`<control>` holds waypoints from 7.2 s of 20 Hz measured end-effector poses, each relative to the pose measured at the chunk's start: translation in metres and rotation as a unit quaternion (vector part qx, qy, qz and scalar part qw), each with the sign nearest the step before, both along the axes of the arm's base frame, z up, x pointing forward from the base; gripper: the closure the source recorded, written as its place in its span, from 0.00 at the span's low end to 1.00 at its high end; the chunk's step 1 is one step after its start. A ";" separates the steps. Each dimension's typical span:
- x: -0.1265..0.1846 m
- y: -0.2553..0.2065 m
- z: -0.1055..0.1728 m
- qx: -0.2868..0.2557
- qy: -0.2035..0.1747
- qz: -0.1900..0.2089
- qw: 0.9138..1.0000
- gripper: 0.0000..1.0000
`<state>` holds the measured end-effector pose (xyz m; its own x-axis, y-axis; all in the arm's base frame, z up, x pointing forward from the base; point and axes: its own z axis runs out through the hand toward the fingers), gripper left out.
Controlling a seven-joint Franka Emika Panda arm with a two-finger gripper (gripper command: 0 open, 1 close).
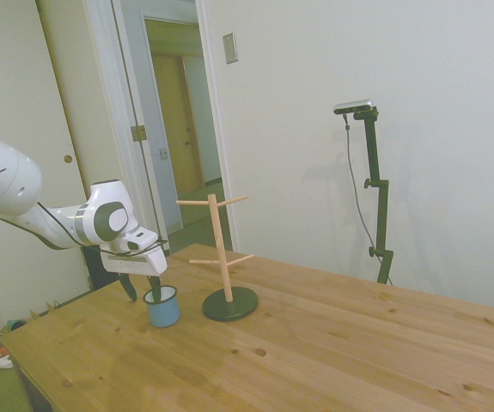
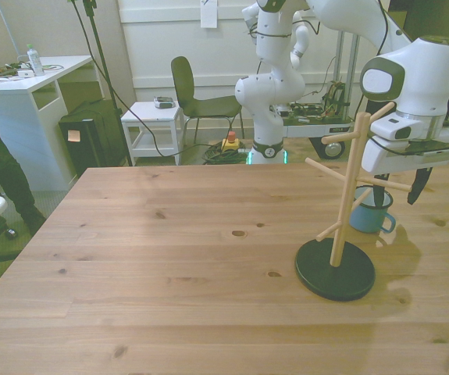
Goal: Hang the mug
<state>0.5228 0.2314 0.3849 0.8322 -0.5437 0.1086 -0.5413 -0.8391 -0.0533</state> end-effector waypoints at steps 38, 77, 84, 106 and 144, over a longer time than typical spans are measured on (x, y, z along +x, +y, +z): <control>-0.038 -0.032 0.081 0.015 -0.065 0.003 0.998 1.00; -0.042 -0.139 0.275 0.060 -0.112 0.025 0.992 1.00; -0.041 -0.149 0.266 0.058 -0.103 0.024 0.993 1.00; -0.026 -0.129 0.260 0.057 -0.096 0.038 0.993 1.00; 0.016 -0.171 0.247 0.063 -0.086 -0.003 0.994 0.00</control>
